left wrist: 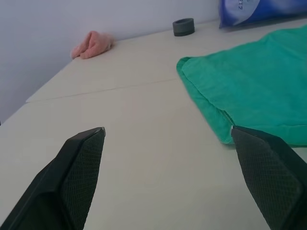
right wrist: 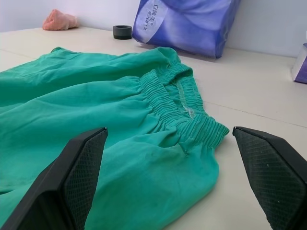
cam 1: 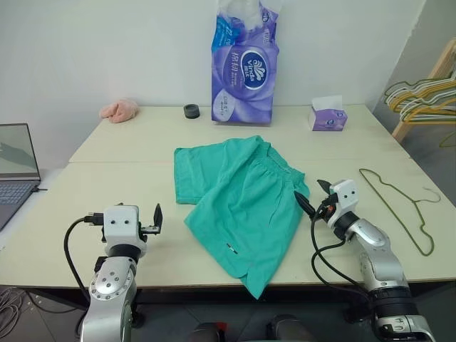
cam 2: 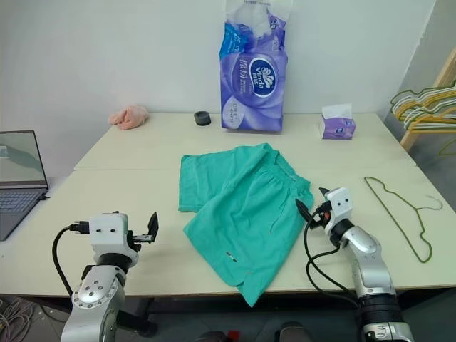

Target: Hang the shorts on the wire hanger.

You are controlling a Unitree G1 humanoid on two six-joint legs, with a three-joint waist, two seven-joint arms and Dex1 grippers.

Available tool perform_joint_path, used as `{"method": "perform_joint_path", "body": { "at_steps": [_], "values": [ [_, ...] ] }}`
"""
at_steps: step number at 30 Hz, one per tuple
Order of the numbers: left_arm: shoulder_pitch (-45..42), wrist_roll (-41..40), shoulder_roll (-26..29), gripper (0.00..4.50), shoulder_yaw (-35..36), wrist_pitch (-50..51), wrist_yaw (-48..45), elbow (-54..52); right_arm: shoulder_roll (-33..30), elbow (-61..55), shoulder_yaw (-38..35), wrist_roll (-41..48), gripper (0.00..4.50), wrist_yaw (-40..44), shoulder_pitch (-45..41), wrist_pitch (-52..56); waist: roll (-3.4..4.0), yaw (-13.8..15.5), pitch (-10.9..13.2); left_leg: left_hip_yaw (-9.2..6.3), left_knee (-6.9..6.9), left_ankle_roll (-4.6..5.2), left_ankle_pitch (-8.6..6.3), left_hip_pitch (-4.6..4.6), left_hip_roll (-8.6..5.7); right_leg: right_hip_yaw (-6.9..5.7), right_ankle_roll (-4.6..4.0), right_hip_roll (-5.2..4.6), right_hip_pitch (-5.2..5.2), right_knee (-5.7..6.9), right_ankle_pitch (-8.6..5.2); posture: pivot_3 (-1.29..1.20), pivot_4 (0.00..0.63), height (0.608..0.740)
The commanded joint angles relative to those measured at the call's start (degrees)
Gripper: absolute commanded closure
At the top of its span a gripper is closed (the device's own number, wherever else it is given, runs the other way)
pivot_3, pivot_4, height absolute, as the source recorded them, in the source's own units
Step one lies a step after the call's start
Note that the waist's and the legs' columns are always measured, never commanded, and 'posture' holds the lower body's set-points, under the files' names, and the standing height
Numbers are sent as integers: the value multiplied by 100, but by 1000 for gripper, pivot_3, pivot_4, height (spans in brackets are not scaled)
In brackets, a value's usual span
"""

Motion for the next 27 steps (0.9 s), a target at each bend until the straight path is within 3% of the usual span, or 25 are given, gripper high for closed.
{"method": "perform_joint_path", "body": {
  "at_steps": [1, 7, 10, 15, 21, 27],
  "values": [
    [15, -474, -47, 87, -108, -315, -454, -358, -143, -180, -47, 53, 16, 196, -151, -101, -1, -3, 1, 1, 0, 0, 0, 0, 0, 1, 0, 0, 0, 0, 0, -106, 19, 740],
    [-213, -1002, 151, 87, -826, 235, -1344, -457, -635, -655, 39, 418, 16, 1120, -43, 172, 4, -41, 6, 5, 2, 0, 0, 0, -1, 3, 8, 8, 2, -1, -5, -159, 27, 740],
    [-637, -1425, 464, 87, -1458, 995, -2105, -353, -1289, -1357, 218, 946, 16, 2079, 181, 993, 9, -65, 16, -2, 6, 1, 1, -5, -6, -6, 9, 20, 2, -1, -6, -178, 31, 740],
    [-1275, -1627, 820, 87, -2318, 1786, -2794, -35, -2161, -2062, 73, 1921, 16, 2831, 176, 2476, 2, -259, 23, 4, 6, 2, 0, -2, -6, -5, 10, 20, 8, -5, -6, -203, 36, 740],
    [-1831, -1887, 1029, 87, -3049, 2693, -3415, 319, -2774, -2312, 238, 1795, 16, 3387, 237, 2456, -15, -485, 49, -4, 4, 2, 0, -3, 5, -8, 11, 20, 8, -5, -6, -236, 38, 740],
    [-2163, -1465, 1175, 87, -3612, 2783, -3393, 751, -2618, -2070, 287, 1512, 16, 3380, 279, 2044, -16, -548, 50, -1, 5, 1, 0, -2, 9, -6, 12, 29, 8, -6, -6, -252, 31, 740]
  ]
}}
